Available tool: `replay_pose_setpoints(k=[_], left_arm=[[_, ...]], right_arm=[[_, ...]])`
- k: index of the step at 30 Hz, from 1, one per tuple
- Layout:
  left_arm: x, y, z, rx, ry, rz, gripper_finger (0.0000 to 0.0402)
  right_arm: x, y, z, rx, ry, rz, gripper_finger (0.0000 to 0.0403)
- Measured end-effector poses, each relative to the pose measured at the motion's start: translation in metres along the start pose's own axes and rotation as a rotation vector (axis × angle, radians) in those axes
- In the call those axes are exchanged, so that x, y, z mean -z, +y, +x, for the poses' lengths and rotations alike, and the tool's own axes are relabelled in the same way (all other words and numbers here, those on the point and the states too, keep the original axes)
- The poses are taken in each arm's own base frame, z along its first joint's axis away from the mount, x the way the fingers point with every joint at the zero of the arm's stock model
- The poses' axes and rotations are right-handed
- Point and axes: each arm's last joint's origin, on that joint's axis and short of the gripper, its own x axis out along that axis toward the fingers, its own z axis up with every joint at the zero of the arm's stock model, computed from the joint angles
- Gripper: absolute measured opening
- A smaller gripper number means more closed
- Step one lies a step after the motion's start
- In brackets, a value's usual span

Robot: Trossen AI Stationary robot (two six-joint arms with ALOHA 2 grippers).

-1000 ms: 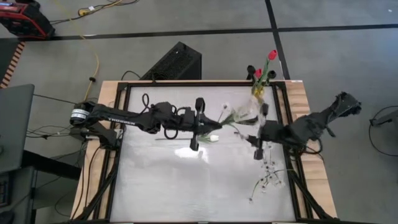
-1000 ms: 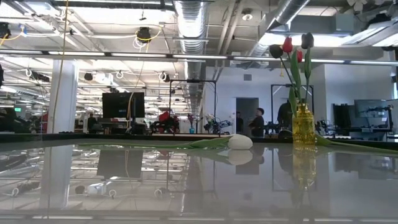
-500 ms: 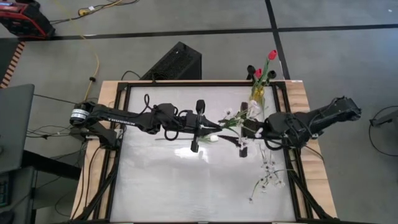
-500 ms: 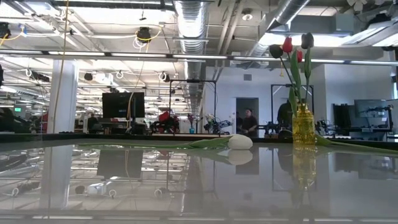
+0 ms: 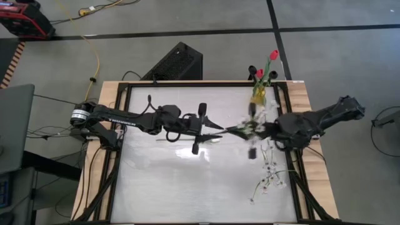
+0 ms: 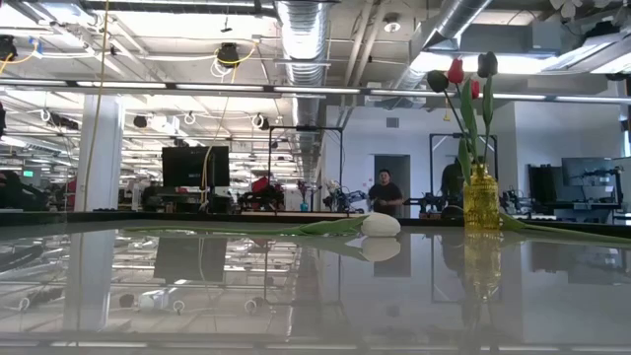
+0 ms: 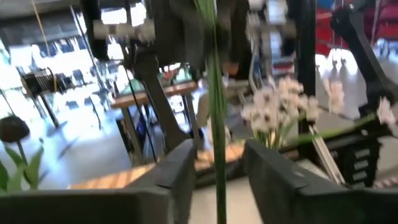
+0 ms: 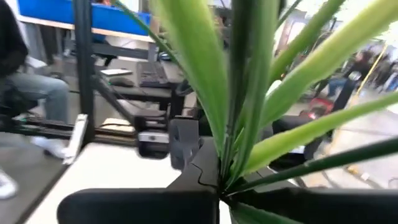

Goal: Sort flowers into vase by color
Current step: Put the white flower into the transparent flower vase

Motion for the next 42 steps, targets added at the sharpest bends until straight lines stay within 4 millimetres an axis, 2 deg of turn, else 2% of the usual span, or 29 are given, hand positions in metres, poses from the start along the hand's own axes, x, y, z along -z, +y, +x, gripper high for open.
replay_pose_setpoints(k=[5,8,10,14,17,20,22,25,30,36,42], left_arm=[[0.013,-0.001,-0.001,0.021,0.136,-0.011,0.0192],[0.022,-0.002,-0.003,0.027,0.225,0.002,0.0211],[0.027,-0.003,-0.003,0.035,0.273,-0.002,0.0216],[0.042,-0.008,-0.007,0.046,0.323,-0.008,0.0217],[0.053,-0.010,-0.011,0.039,0.337,-0.013,0.0218],[0.062,-0.010,-0.014,0.012,0.316,-0.013,0.0218],[0.067,-0.009,-0.016,-0.007,0.302,-0.019,0.0218],[0.070,-0.007,-0.018,-0.023,0.275,-0.035,0.0218],[0.076,-0.006,-0.021,-0.030,0.287,-0.059,0.0218],[0.075,-0.006,-0.021,-0.040,0.286,-0.067,0.0218],[0.074,-0.006,-0.021,-0.043,0.275,-0.069,0.0218]], right_arm=[[-0.012,-0.008,-0.040,-0.061,0.020,0.086,0.0043],[-0.023,-0.008,-0.062,-0.133,-0.056,0.106,0.0033],[-0.030,-0.009,-0.076,-0.198,-0.120,0.133,0.0030],[-0.038,-0.004,-0.101,-0.446,-0.178,0.243,0.0031],[-0.037,0.006,-0.113,-0.652,-0.129,0.315,0.0038],[-0.029,0.017,-0.121,-0.740,-0.005,0.376,0.0038],[-0.024,0.022,-0.126,-0.736,0.058,0.392,0.0035],[-0.027,0.025,-0.133,-0.771,0.067,0.449,0.0033],[-0.023,0.035,-0.141,-0.831,0.203,0.604,0.0036],[0.005,0.035,-0.153,-0.624,0.494,0.695,0.0029],[0.022,0.031,-0.162,-0.479,0.589,0.657,0.0032]])
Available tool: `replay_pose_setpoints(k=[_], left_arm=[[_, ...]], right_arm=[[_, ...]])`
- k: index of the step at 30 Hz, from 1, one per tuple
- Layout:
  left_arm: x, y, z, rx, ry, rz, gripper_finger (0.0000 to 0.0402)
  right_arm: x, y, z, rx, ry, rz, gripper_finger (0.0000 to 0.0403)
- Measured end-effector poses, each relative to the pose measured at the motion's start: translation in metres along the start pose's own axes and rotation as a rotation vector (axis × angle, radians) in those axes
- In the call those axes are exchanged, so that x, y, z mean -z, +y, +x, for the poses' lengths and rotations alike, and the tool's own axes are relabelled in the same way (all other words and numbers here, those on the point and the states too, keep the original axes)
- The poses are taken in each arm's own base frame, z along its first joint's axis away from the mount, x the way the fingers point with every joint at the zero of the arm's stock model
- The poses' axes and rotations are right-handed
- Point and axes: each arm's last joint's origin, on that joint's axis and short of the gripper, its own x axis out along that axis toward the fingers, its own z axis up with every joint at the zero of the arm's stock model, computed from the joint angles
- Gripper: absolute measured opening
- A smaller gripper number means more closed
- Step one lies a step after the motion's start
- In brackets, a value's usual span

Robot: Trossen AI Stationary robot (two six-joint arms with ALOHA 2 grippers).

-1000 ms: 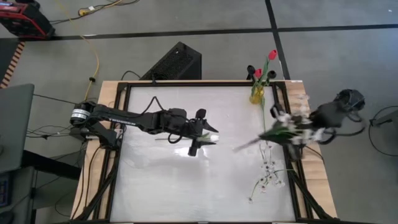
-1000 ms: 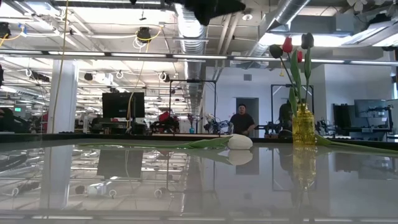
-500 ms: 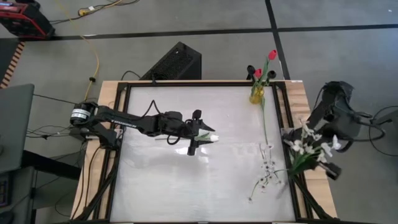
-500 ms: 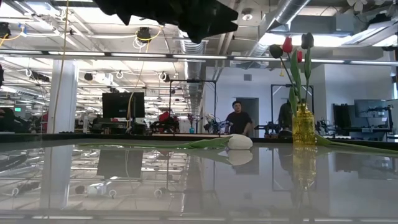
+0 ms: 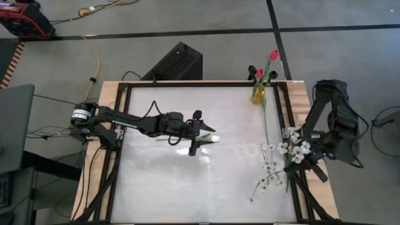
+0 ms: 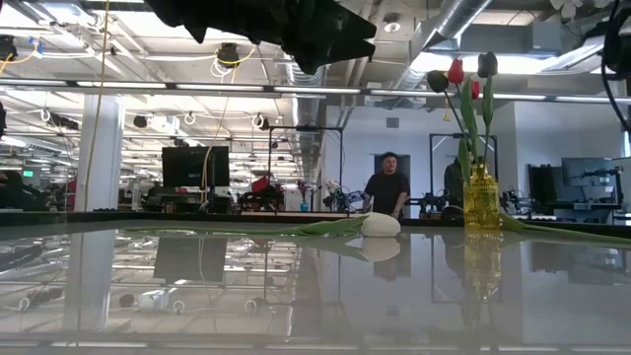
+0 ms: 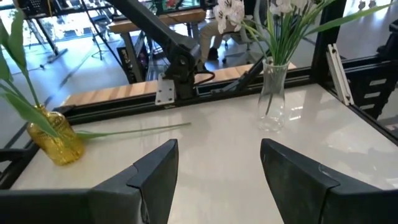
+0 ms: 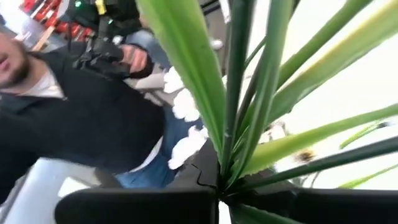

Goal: Sort flowers into vase by color
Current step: Put the white flower into the transparent flower vase

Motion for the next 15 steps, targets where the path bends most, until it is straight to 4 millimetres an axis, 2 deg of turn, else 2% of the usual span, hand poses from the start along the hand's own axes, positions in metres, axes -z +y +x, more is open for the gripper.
replay_pose_setpoints(k=[15], left_arm=[[-0.003,0.001,0.000,-0.005,-0.036,-0.022,0.0218]], right_arm=[[0.005,-0.020,-0.008,0.164,-0.011,-0.033,0.0029]])
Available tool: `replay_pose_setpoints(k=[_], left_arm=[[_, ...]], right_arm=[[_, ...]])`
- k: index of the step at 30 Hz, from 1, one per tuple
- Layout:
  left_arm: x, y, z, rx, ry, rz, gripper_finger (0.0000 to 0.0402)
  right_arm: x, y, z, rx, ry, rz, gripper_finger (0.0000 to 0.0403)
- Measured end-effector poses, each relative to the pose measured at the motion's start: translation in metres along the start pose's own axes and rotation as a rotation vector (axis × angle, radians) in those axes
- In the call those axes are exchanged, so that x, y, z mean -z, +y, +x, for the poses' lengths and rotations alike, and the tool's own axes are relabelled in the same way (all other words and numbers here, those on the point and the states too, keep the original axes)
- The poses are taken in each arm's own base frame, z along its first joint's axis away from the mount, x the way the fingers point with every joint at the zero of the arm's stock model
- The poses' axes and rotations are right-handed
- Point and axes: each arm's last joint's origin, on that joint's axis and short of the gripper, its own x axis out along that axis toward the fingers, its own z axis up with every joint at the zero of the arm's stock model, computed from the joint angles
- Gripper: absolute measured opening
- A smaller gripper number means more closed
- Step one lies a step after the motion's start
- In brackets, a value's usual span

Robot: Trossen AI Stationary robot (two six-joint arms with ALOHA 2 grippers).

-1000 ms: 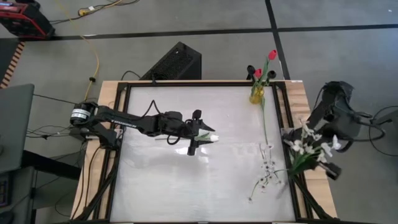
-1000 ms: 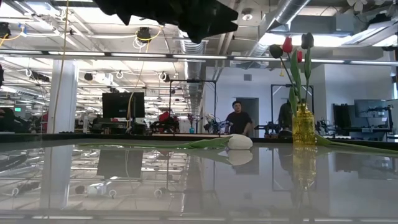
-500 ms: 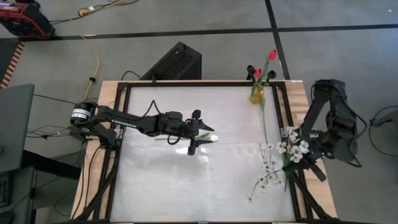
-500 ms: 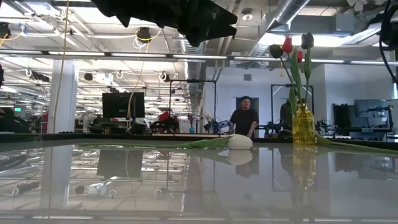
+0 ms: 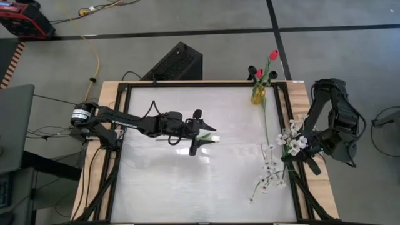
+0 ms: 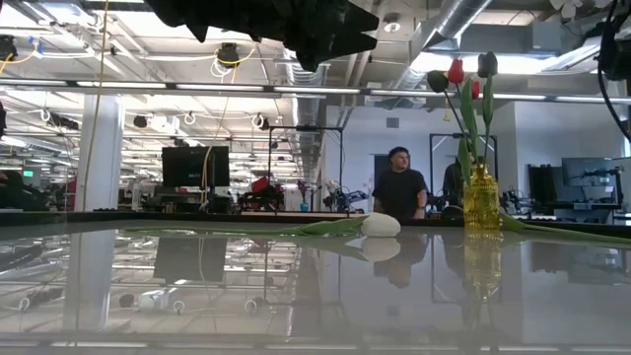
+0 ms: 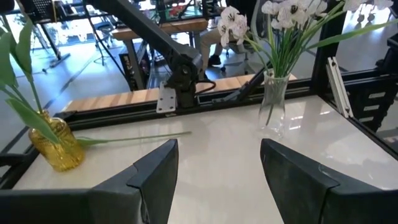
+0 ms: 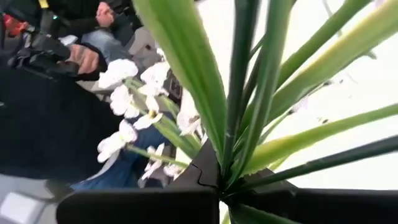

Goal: Sort flowers into vase by color
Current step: Put the white flower into the transparent flower vase

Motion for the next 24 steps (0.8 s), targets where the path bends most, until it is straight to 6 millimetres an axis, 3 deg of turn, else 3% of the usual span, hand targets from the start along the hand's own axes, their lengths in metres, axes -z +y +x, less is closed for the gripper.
replay_pose_setpoints(k=[9,24], left_arm=[[0.000,0.000,0.000,0.000,0.004,-0.001,0.0218],[0.001,0.000,0.000,0.001,0.006,0.000,0.0218]], right_arm=[[0.000,0.003,0.004,0.055,-0.070,-0.052,0.0030],[0.019,0.024,0.036,0.190,-0.005,-0.125,0.0029]])
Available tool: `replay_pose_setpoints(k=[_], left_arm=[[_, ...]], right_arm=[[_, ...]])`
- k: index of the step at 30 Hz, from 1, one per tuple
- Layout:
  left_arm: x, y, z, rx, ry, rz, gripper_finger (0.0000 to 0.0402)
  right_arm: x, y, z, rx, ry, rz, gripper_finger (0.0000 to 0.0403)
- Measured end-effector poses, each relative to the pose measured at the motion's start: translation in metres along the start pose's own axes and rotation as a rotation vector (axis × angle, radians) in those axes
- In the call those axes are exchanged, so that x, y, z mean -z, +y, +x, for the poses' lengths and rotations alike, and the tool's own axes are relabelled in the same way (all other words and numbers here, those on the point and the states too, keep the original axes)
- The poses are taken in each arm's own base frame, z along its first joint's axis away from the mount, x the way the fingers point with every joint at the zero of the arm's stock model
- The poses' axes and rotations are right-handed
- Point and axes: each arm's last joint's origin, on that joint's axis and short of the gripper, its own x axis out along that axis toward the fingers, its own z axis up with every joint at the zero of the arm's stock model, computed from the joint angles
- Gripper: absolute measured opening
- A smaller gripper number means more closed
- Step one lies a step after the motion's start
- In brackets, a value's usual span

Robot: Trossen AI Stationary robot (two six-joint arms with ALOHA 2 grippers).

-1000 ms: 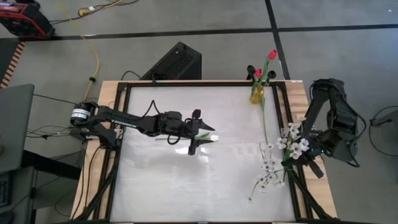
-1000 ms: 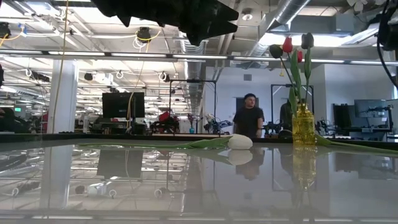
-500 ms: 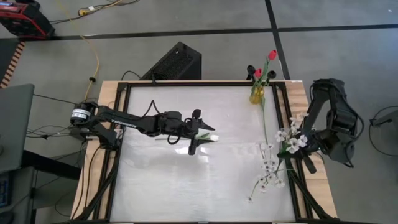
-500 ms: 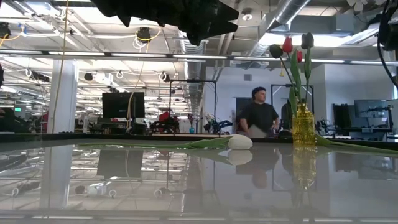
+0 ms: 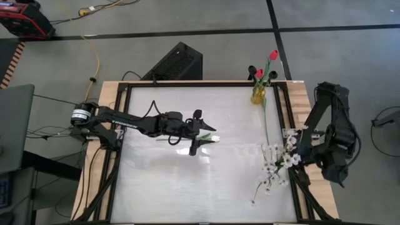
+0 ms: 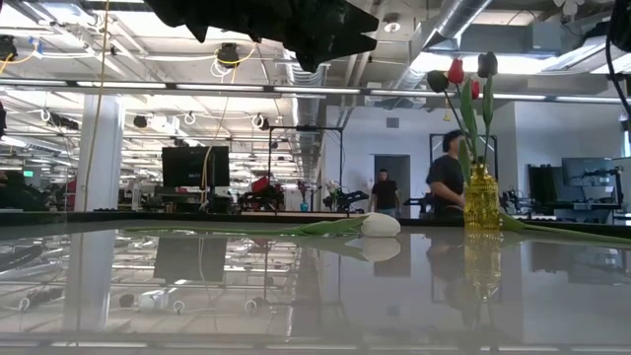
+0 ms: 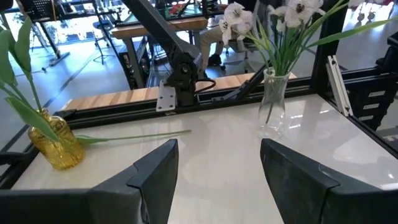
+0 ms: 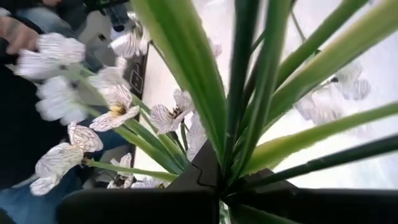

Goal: Sort flowers into vase by color
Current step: Put the white flower into the transparent flower vase

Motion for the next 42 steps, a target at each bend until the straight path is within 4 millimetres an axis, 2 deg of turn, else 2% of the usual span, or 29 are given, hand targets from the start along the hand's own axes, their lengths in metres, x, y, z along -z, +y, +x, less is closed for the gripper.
replay_pose_setpoints(k=[8,18,23,33,37,42], left_arm=[[0.000,0.000,0.000,0.000,0.000,-0.001,0.0218],[0.000,0.000,0.000,0.000,-0.001,-0.002,0.0218],[0.000,0.000,0.000,0.001,-0.002,-0.001,0.0218],[0.000,0.000,0.000,0.000,-0.002,0.005,0.0218],[0.000,0.000,0.000,0.000,-0.002,0.012,0.0218],[0.000,0.000,0.000,0.000,-0.002,0.012,0.0218]], right_arm=[[0.009,0.015,0.014,0.041,0.054,-0.046,0.0048],[0.011,0.013,0.012,0.012,0.140,0.121,0.0057],[0.008,0.009,0.011,0.002,0.183,0.181,0.0092],[-0.002,0.008,0.003,-0.070,0.254,0.251,0.0202],[-0.011,0.010,-0.005,-0.104,0.247,0.291,0.0213],[-0.018,0.011,-0.014,-0.141,0.306,0.352,0.0203]])
